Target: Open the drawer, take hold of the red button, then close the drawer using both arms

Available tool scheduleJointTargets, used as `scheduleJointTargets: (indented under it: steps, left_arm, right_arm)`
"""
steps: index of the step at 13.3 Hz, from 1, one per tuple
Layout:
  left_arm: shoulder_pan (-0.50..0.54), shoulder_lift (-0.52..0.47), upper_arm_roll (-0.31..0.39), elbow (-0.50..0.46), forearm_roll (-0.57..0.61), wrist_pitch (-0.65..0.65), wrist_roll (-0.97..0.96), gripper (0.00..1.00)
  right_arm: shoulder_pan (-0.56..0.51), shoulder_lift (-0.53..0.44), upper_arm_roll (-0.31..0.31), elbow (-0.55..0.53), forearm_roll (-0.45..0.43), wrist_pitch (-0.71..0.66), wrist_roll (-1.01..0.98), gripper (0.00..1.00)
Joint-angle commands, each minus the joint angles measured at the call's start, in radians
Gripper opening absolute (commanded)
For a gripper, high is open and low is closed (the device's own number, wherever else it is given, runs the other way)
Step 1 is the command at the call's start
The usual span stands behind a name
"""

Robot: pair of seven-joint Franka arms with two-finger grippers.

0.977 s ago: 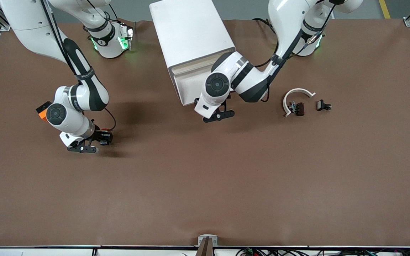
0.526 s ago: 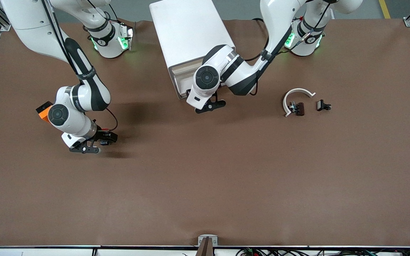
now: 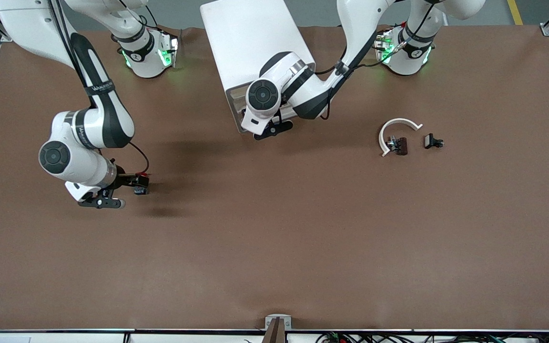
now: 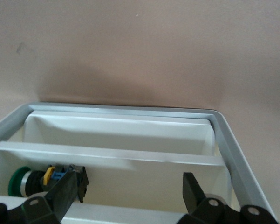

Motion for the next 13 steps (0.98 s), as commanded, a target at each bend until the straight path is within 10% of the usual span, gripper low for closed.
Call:
scheduleJointTargets:
  steps: [1,13]
  left_arm:
    - [-0.004,-0.001,0.003,0.012,-0.018,-0.013,-0.115,1.0]
    - [0.316,-0.148,0.071,0.104,0.399,-0.062,0.017,1.0]
  right_arm:
    - [-0.004,-0.064,-0.001,0.053,-0.031,-0.146,0.018,1.0]
    - [-0.108,-0.233,0.0,0.378,-0.067,-0.737,-0.126,1.0]
